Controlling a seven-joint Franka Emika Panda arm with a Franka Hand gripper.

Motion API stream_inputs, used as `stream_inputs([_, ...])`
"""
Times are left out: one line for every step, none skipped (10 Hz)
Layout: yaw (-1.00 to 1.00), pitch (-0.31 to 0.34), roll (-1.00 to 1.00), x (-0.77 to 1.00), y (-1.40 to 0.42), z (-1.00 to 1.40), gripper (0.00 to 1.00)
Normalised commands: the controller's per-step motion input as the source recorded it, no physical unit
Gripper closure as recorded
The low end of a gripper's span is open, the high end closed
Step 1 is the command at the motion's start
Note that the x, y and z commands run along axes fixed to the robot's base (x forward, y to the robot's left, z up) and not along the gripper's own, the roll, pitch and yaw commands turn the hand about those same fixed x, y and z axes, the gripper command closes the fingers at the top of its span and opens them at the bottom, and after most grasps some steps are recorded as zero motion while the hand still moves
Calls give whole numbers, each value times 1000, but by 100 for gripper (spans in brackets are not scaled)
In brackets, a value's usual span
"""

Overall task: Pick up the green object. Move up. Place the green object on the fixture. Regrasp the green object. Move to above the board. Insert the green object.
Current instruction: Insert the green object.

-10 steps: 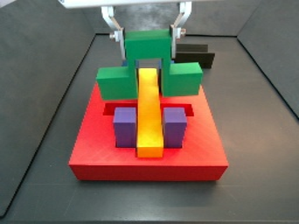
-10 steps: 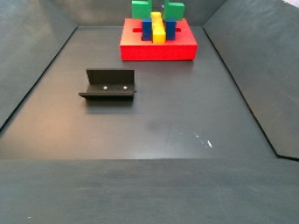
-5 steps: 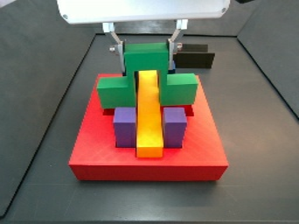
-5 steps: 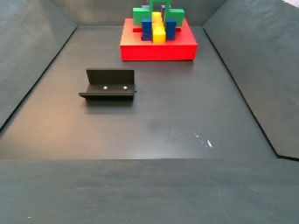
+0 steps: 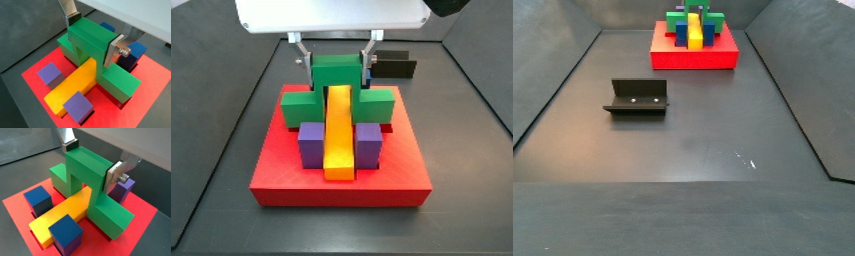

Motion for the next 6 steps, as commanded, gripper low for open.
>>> stream_inputs([0, 40, 161, 169, -234, 0, 100])
stream_inputs([0, 34, 93, 74, -57, -34, 100])
stream_inputs([0, 26, 174, 63, 0, -183, 100])
stream_inputs([-54, 37, 207, 77, 3, -197, 100])
stream_inputs([-103, 53, 186, 89, 26, -171, 100])
stream_inputs([-103, 61, 149, 71, 3, -97, 100])
